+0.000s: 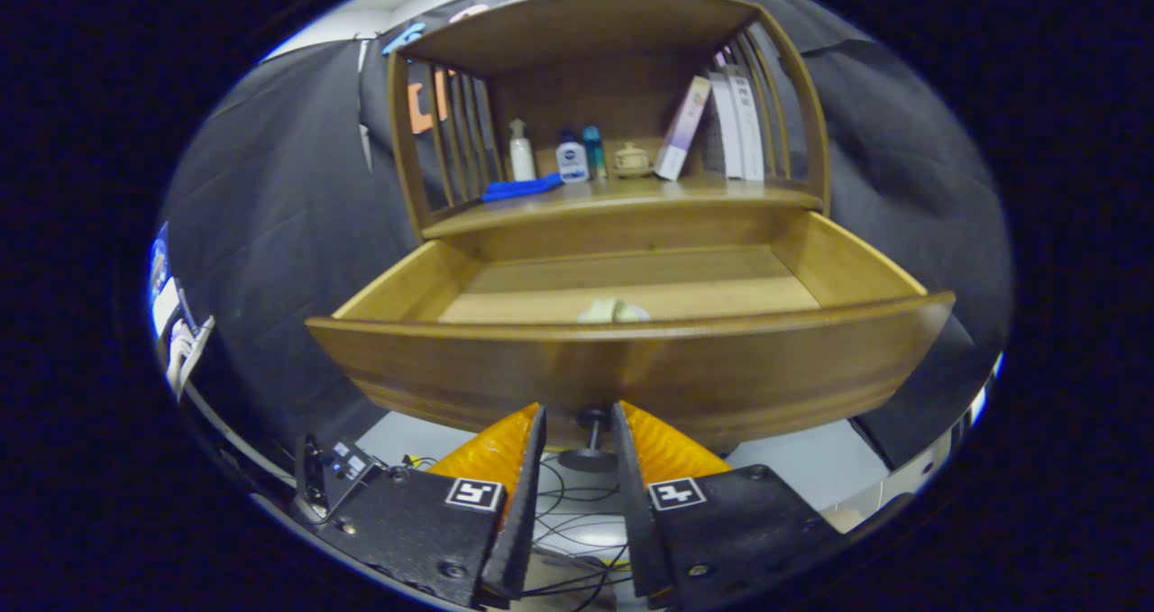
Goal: Pull open the drawer, take out the items inside it, and place them on the countertop above the cabinet.
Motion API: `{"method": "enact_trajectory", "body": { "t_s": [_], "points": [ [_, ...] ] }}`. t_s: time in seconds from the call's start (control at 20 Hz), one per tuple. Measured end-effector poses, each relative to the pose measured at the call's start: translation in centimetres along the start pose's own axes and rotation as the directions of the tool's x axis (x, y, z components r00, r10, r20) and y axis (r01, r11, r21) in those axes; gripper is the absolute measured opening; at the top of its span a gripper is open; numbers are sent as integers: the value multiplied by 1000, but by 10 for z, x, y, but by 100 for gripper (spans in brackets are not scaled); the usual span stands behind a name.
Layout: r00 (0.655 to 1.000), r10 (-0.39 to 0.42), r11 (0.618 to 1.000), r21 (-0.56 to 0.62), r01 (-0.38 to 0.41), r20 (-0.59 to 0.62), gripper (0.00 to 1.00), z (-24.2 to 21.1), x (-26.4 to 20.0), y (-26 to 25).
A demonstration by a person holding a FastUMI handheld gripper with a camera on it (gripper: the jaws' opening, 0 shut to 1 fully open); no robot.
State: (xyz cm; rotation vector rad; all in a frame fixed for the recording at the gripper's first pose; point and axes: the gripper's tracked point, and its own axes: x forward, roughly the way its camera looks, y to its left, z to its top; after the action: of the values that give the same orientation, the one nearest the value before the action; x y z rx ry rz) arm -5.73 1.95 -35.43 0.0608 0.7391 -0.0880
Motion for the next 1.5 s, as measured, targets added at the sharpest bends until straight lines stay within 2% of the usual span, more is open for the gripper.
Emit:
{"method": "enact_trajectory", "body": {
  "t_s": [0.2, 0.3, 0.45, 0.65, 0.85, 1.05, 1.15, 1.35, 1.5],
  "points": [
    [995, 98, 995, -33, -98, 8, 67, 40, -29, 18],
    [994, 105, 994, -17, -105, -22, 73, 57, -28, 15],
    [992, 71, 997, 8, -71, -108, 74, 76, -12, 0],
    [973, 45, 999, -16, -50, -228, 74, 88, 21, -11],
    [914, 35, 999, 20, -30, -405, 74, 75, 53, -15],
    [856, -12, 1000, 13, 21, -517, 70, 62, 84, -19],
    [832, -12, 1000, 5, 18, -555, 69, 55, 93, -15],
    [787, -37, 999, -29, 24, -615, 60, 43, 102, -15],
    [775, -64, 998, -48, 43, -629, 51, 38, 110, -21]
  ]
}}
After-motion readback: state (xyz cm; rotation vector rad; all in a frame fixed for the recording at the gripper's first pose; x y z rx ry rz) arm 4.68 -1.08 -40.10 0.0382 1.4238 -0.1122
